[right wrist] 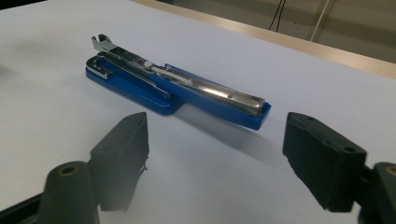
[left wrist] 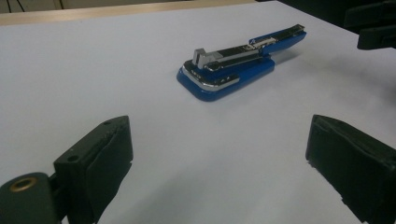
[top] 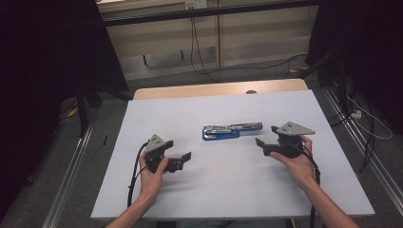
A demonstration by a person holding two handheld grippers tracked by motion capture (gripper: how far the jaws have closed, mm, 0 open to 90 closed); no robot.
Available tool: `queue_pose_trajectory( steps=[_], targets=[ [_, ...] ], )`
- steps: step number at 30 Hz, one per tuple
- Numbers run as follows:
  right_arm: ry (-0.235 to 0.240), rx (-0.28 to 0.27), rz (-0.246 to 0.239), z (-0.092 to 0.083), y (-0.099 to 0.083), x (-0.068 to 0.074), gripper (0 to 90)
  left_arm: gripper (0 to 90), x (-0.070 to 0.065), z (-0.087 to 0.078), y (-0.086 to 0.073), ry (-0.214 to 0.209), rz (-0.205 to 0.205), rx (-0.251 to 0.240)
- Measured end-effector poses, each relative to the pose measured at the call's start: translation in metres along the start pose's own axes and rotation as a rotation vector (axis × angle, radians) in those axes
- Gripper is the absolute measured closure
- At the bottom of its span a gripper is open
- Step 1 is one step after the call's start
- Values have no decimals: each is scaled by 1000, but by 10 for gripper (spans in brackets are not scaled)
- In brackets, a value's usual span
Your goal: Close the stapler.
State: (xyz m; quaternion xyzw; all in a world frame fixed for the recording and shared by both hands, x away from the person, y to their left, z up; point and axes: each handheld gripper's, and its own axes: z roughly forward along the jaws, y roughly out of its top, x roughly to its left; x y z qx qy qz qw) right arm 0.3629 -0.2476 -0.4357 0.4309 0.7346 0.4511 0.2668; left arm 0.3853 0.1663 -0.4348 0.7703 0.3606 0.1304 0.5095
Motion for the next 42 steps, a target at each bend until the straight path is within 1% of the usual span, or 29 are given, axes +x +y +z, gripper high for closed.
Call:
queue_pose_trajectory(
  steps=[2,4,7,9,11,12,13,15,16,18,20,22,23,24,26,28,30,31,33,34,35,36,37,38,39,41,42],
  targets=[
    [-13,1,-12,2,0,-1,279,72,-1,3,4,-31,19,-7],
    [-11,-11,7,3,0,-3,313,72,-3,6,7,-22,40,-16],
    [-8,-17,20,4,0,-6,338,72,-4,13,11,-35,47,-32],
    [-4,-18,30,4,0,-7,360,72,-4,18,13,-39,50,-32],
    [9,-14,39,4,-1,-9,390,72,-5,21,13,-37,52,-32],
    [7,-12,43,5,-2,-9,395,72,-5,22,14,-37,52,-28],
    [5,-12,50,5,-2,-10,420,71,-5,24,14,-35,50,-31],
    [12,-19,46,6,-2,-11,487,70,-3,25,17,-28,54,-33],
    [9,-19,53,7,-3,-12,490,69,-2,26,18,-32,50,-33],
    [9,-16,60,8,-3,-14,533,69,1,31,20,-32,50,-24],
    [-2,1,75,8,-4,-15,540,69,3,36,19,-28,45,-29],
    [5,5,83,8,-5,-16,609,69,4,40,18,-22,49,-28],
    [2,9,80,8,-5,-16,631,70,5,41,18,-14,52,-28],
    [2,12,79,8,-5,-17,670,69,5,42,19,-13,52,-24],
    [10,14,77,9,-6,-18,701,64,6,46,20,-20,56,-13],
    [17,20,83,10,-6,-18,724,64,7,50,23,-15,64,-11],
    [26,25,78,11,-6,-18,781,65,8,54,25,-9,74,-16],
    [31,26,72,11,-5,-17,811,66,7,56,25,-8,71,-24],
    [37,20,65,11,-4,-16,871,64,8,60,27,-11,83,-1],
    [40,20,60,10,-4,-16,892,65,8,62,28,-7,91,0],
    [36,26,58,11,-4,-17,900,66,8,64,28,-4,90,-3],
    [31,30,66,11,-4,-17,900,85,6,67,31,18,89,4],
    [29,34,65,12,-5,-18,900,144,6,69,32,24,97,6],
    [23,39,56,12,-5,-18,900,158,5,71,34,25,103,5],
    [19,40,47,12,-5,-18,900,155,6,74,36,25,111,6],
    [19,40,48,13,-4,-19,900,156,6,78,39,35,105,-6],
    [20,38,46,13,-4,-19,900,164,5,80,40,31,102,-6]
  ],
)
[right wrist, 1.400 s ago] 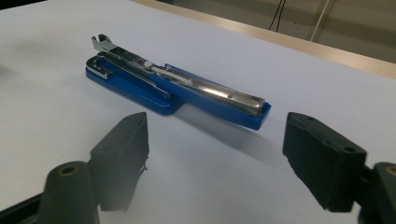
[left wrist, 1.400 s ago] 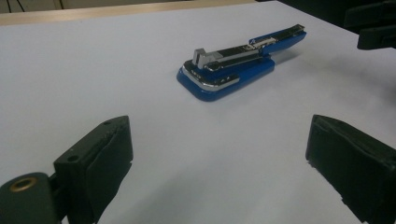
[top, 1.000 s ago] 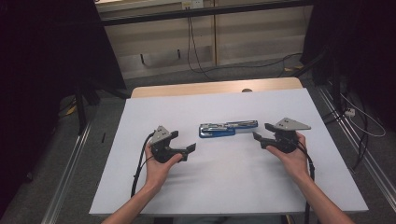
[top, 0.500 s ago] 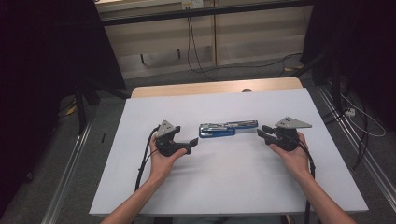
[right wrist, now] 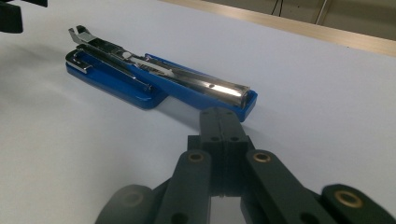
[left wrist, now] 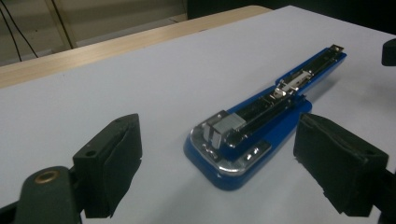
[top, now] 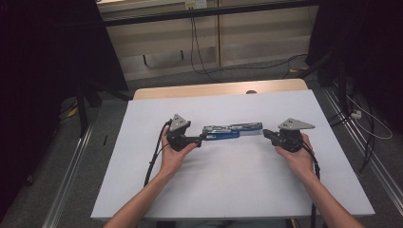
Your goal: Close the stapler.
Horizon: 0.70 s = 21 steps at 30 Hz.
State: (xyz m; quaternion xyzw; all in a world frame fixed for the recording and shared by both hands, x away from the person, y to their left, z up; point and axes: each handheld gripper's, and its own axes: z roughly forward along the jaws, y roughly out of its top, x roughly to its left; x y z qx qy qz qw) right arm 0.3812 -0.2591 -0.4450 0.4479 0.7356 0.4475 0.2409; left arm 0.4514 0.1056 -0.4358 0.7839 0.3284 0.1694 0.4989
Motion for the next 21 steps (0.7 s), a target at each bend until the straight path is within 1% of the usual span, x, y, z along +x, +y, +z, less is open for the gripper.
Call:
queue_pose_trajectory(
  steps=[4,6,8,10,11,13,14,15,16,18,21],
  targets=[
    [-1,3,-1,2,-1,-1,900,277,-4,5,5,-14,0,-6],
    [-1,7,-2,3,-1,-1,900,353,-6,7,6,-36,-18,-14],
    [1,9,-9,4,-1,-1,900,394,-10,8,6,-53,-9,-2],
    [4,7,-13,4,-1,1,900,478,-12,9,6,-65,7,16],
    [5,6,-19,5,-1,1,900,521,-12,10,5,-77,1,20],
    [8,13,-23,7,-1,3,900,581,-12,12,5,-85,3,34],
    [9,15,-25,8,-1,3,900,616,-12,12,5,-95,2,37],
    [10,18,-26,10,0,4,900,653,-12,13,5,-98,3,39],
    [12,18,-27,11,0,4,900,670,-11,13,4,-106,14,45],
    [16,21,-27,13,0,4,900,725,-12,14,4,-104,38,55],
    [20,24,-28,16,1,5,900,828,-10,15,2,-104,24,67]
  ],
)
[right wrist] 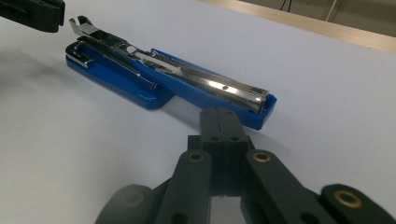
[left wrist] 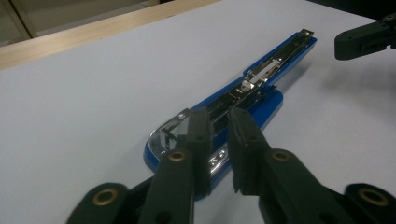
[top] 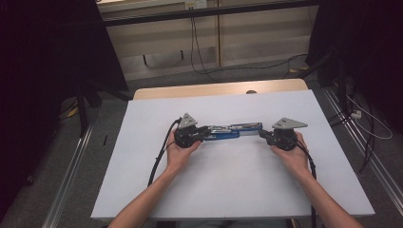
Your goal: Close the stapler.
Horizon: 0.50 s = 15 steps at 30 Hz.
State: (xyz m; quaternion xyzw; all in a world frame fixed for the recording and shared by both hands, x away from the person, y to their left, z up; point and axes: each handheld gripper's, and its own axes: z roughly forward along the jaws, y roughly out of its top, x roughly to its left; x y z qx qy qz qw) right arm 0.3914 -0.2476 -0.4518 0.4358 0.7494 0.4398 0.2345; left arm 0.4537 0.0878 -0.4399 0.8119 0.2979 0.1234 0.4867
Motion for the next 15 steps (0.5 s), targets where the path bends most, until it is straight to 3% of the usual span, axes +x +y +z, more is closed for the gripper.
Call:
queue_pose_trajectory(
  steps=[4,9,15],
  targets=[
    [-1,6,-6,2,0,0,900,900,0,2,-1,2,-1,10],
    [-4,11,-9,3,0,0,900,900,-2,6,-3,3,8,41],
    [-7,22,-10,6,-2,0,900,900,0,10,-6,20,-13,64]
  ],
)
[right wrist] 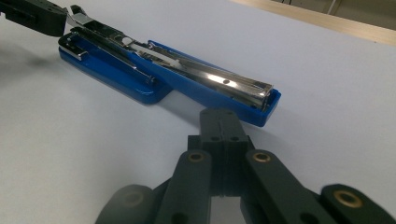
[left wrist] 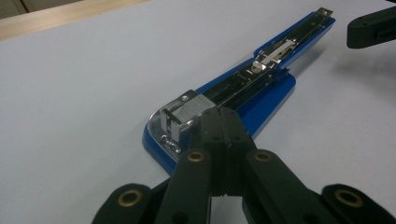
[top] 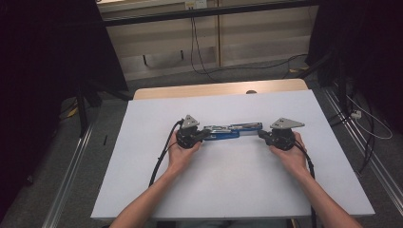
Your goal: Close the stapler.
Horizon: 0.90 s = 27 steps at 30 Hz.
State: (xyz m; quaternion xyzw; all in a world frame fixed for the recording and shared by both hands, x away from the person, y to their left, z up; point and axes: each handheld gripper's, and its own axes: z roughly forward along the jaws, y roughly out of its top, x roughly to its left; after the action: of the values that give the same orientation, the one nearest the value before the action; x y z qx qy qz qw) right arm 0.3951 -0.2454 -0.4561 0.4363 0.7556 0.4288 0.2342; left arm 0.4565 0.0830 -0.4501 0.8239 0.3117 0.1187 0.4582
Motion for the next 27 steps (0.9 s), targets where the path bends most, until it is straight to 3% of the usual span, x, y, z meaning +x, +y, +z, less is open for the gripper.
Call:
queue_pose_trajectory(
  steps=[8,11,17,22,27],
  targets=[
    [-1,7,-3,3,1,-2,900,900,3,5,-3,-15,15,8],
    [9,18,-15,5,5,-1,900,900,4,6,-3,-27,0,8],
    [18,48,-12,12,8,0,900,900,2,6,-3,-16,26,7],
    [-2,106,-20,11,8,-2,900,900,1,6,-2,-14,32,8],
    [-16,112,0,11,7,-9,900,900,1,6,-2,-13,30,7]
  ],
)
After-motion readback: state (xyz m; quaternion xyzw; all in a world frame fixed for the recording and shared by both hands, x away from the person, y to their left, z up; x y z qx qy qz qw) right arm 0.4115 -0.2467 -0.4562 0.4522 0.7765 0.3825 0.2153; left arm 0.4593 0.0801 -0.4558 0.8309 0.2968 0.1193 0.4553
